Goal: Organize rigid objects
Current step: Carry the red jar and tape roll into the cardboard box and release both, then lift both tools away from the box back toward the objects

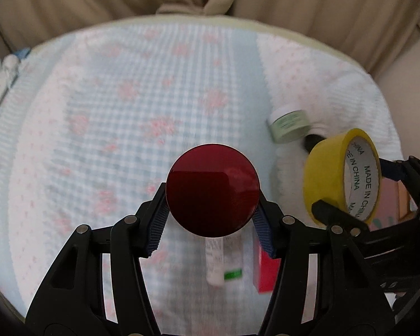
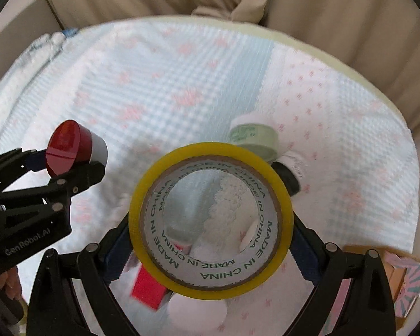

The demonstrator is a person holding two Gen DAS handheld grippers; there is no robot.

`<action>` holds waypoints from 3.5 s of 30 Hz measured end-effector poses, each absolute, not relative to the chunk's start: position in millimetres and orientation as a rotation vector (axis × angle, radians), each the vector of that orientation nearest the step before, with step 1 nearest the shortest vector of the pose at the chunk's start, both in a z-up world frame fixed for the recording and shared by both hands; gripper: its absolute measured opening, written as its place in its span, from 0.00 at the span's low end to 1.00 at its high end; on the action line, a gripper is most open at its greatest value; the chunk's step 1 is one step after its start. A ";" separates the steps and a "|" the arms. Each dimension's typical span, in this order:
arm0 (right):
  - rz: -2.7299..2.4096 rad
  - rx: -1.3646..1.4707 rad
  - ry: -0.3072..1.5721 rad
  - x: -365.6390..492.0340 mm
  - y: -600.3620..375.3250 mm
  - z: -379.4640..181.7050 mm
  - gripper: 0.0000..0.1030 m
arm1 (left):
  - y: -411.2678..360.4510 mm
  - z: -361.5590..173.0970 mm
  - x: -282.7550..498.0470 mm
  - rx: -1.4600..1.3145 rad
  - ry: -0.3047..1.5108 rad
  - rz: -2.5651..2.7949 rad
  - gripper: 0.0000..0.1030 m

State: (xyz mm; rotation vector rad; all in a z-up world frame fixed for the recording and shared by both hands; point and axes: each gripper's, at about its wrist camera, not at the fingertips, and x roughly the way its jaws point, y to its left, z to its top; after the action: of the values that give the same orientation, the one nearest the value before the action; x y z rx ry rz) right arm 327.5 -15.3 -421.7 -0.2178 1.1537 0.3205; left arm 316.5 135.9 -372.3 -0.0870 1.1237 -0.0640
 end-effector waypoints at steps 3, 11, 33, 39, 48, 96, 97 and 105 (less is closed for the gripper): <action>0.331 -0.160 1.129 305.9 -26.7 -381.4 0.93 | 131.1 -332.3 295.3 -0.074 1.088 -0.088 0.50; 0.291 -0.056 1.074 253.3 -86.9 -293.5 0.93 | 78.0 -242.4 252.9 -0.027 0.993 -0.203 0.50; 0.126 -0.117 1.086 190.4 -378.6 -262.2 0.93 | -262.6 -222.9 222.7 0.042 1.070 -0.472 0.50; 0.120 -0.144 1.173 209.7 -424.1 -317.0 0.93 | -320.4 -262.1 246.0 0.081 1.154 -0.495 0.50; 0.210 -0.240 1.242 234.3 -441.0 -400.2 0.93 | -351.1 -355.6 291.8 0.204 1.312 -0.469 0.50; 0.175 -0.200 1.250 217.1 -446.9 -415.5 1.00 | -368.1 -352.7 289.9 0.396 1.260 -0.486 1.00; 0.171 -0.220 1.230 213.0 -444.5 -406.6 1.00 | -366.7 -347.9 287.6 0.390 1.254 -0.488 1.00; 0.189 -0.337 1.130 183.9 -412.4 -346.6 1.00 | -338.1 -279.5 256.8 0.323 1.191 -0.494 1.00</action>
State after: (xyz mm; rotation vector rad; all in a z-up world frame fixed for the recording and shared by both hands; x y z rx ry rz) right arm 183.9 -412.4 -346.6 -0.3366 1.1304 0.1889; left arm 256.8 -338.1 -279.5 0.3228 1.1906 -0.4938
